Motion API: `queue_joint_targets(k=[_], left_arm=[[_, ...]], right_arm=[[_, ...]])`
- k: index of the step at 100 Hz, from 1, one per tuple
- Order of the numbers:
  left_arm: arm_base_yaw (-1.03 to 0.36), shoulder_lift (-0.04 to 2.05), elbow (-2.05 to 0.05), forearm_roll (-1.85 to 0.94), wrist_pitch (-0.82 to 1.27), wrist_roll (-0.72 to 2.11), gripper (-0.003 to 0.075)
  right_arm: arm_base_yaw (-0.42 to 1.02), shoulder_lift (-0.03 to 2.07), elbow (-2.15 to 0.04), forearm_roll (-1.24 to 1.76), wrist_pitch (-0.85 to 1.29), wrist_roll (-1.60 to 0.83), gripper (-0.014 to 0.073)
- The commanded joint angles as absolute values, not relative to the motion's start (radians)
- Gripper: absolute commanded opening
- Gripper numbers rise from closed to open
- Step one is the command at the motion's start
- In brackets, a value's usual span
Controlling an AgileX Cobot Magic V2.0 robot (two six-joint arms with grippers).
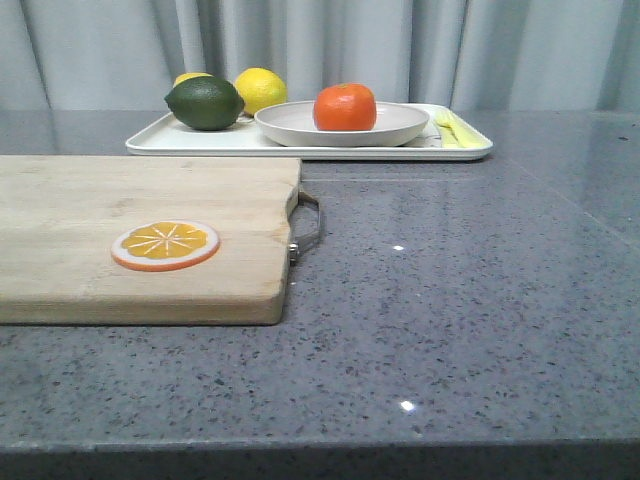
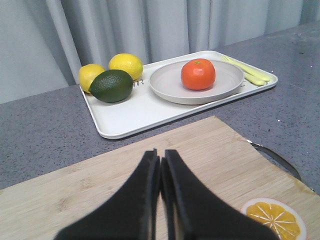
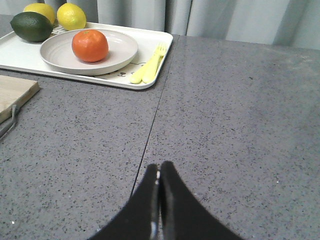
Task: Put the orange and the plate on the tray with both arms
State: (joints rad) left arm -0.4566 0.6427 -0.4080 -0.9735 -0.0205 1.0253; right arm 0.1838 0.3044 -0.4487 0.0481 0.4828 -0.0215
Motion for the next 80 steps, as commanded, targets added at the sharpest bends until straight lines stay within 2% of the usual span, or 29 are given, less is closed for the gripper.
queue_joint_targets(k=[1,20,39,46,80], left_arm=[[-0.453,0.640,-0.437,-0.979,-0.071,1.022,-0.0019],[-0.453,0.640,-0.435,-0.777,-0.065,0.976,-0.0019],[-0.416,0.611,-0.407,-0.194,-0.093,0.358,-0.0019],[-0.398,0.587,-0.379,-0.071,-0.101,0.215,-0.0019],[-0.267,0.350,-0.144,-0.061,-0.200,0.183,-0.0019]], right_arm=[[0.177,0.312,-0.473,0.037,0.406,-0.026,-0.0068],[0.177,0.312,-0.473,0.037,0.406,-0.026,-0.0068],[0.177,0.312,-0.473,0.037,0.406,-0.026,-0.0068],[0.177,0.312,-0.473,0.037,0.406,-0.026,-0.0068],[0.177,0.312,-0.473,0.037,0.406,-0.026,-0.0068]])
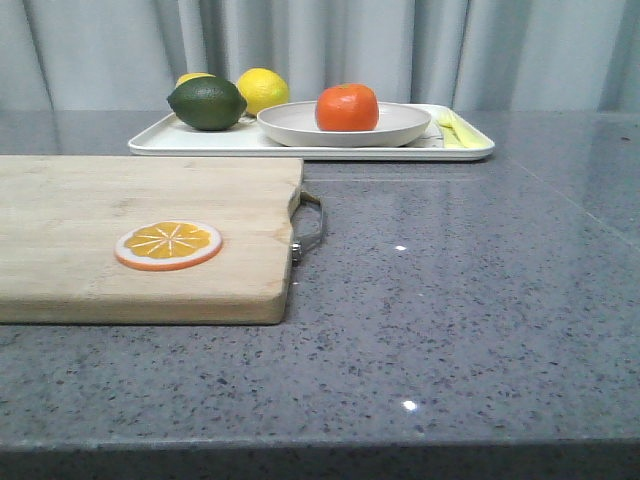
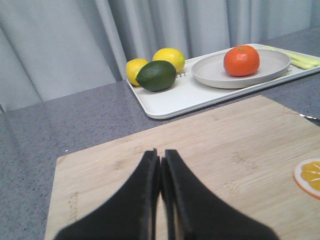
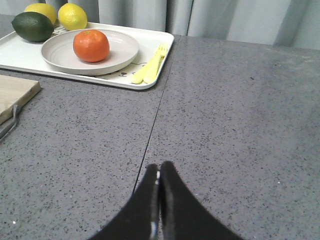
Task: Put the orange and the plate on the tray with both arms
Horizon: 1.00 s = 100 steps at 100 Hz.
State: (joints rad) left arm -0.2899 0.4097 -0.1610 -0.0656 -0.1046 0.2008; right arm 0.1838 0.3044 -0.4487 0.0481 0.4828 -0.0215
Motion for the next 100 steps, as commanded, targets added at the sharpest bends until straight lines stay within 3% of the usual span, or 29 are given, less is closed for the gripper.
queue_joint_targets(k=[1,29,50,100], left_arm=[[-0.263,0.344,-0.140,-0.061,-0.200,0.183,-0.0019],[-0.209,0.086,0.010,-0.061,-0.193,0.165,-0.0019],[-0.207,-0.038,0.007,-0.040,-0.017,0.160,-0.0019],[-0.207,-0.039,0.007,-0.050,-0.013,0.158,-0.0019]], right_arm=[[0.177,0.312,-0.473,0.037,0.406,-0.026,-0.0068],[0.177,0.312,-0.473,0.037,0.406,-0.026,-0.0068],[0.177,0.312,-0.473,0.037,0.406,-0.026,-0.0068],[0.177,0.312,-0.473,0.037,0.406,-0.026,-0.0068]])
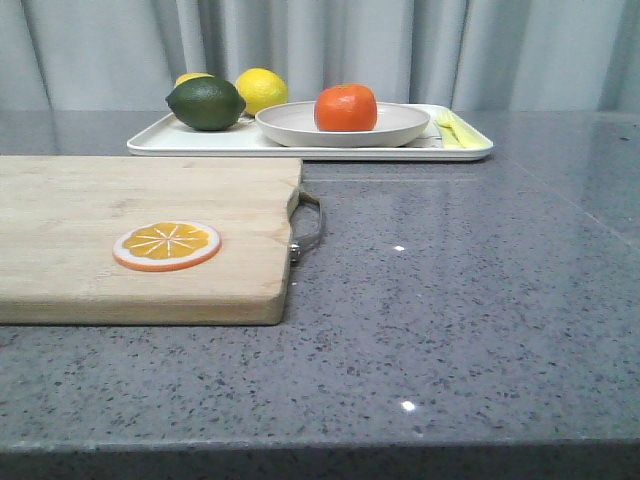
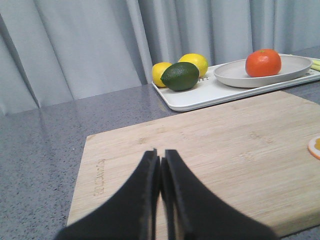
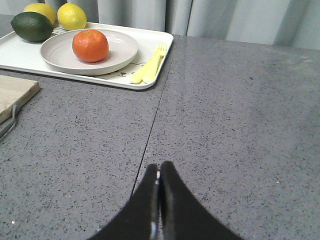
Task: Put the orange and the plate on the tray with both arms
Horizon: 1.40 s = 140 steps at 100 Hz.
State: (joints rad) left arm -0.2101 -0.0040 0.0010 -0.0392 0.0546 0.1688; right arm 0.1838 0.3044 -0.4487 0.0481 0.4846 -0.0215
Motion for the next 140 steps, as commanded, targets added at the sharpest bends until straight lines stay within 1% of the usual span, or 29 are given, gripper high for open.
queue_joint_targets(k=[1,47,61,76,90,104,121,140], left_arm=[[-0.207,-0.039,0.007,-0.050,-0.013,0.158,-0.0019],[-0.207,-0.039,0.007,-0.050,-0.013,0.158,-0.0019],[-0.207,-0.039,0.007,-0.050,-0.013,0.158,-0.0019],[-0.207,-0.039,0.007,-0.050,-0.013,0.158,-0.0019],[-0.207,-0.039,0.007,-0.050,-0.013,0.158,-0.0019],[-0.207,-0.039,0.007,-0.050,-0.013,0.158,-0.0019],[-0.207,-0.039,0.007,-0.050,-0.013,0.158,-0.0019],[-0.207,-0.039,0.007,-0.050,-0.013,0.158,-0.0019]], right_arm=[[0.177,0.312,-0.473,0.037,0.406,-0.026,-0.0068],[0.177,0.312,-0.473,0.037,0.405,-0.026,-0.0068],[0.177,0.309,-0.439,0.021,0.388,-0.027,-0.0068],[0.177,0.238,-0.324,0.000,0.295,-0.018,-0.0068],[0.177,0.099,-0.176,0.000,0.169,0.000,-0.0068],[0.177,-0.034,-0.058,0.007,0.115,0.000,-0.0068],[0.176,-0.026,0.025,0.016,0.034,0.017,-0.0068],[0.176,-0.026,0.023,0.016,0.045,0.020,-0.0068]])
